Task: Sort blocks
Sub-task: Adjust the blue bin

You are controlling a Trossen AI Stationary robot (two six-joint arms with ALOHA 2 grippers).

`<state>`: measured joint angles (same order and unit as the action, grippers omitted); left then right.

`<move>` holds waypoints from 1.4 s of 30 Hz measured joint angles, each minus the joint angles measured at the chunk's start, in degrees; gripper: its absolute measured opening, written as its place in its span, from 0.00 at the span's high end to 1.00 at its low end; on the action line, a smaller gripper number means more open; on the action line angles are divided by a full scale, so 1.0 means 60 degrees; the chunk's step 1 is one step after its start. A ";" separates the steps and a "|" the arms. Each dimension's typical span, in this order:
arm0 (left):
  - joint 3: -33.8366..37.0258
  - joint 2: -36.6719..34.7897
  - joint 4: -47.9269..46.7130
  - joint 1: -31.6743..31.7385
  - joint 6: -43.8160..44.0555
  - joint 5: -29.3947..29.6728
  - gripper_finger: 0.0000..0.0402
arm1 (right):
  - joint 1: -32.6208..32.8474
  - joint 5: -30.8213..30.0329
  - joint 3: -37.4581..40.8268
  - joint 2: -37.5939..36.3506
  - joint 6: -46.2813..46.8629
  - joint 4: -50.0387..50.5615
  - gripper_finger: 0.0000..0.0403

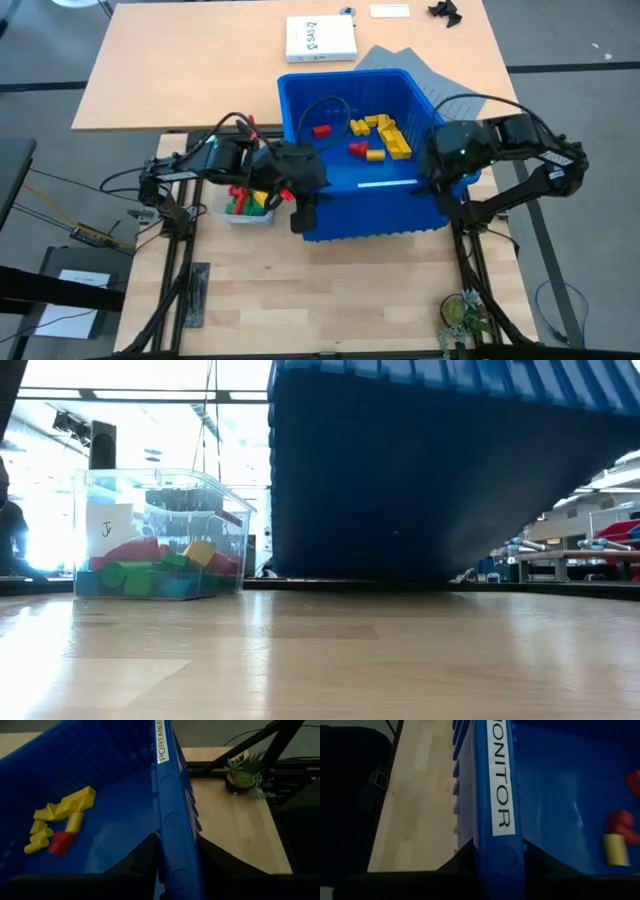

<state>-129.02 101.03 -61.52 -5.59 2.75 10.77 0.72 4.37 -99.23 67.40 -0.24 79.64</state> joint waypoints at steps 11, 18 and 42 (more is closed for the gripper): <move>-0.0003 -0.0011 -0.0120 0.0052 0.0056 -0.0042 0.71 | -0.0165 0.0241 -0.0085 0.0264 -0.0044 0.0146 0.81; 0.0358 0.0034 -0.0311 -0.0160 0.0472 -0.0028 0.71 | 0.0319 -0.0138 0.0149 0.0342 0.0240 0.0136 0.81; 0.5121 0.0346 0.1050 -0.0921 0.1691 0.0039 0.71 | 0.2391 -0.1919 0.5911 0.0435 0.1339 -0.3395 0.79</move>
<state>-98.29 103.11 -55.22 -11.11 12.89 11.00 15.06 -7.15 -63.77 70.01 7.80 59.27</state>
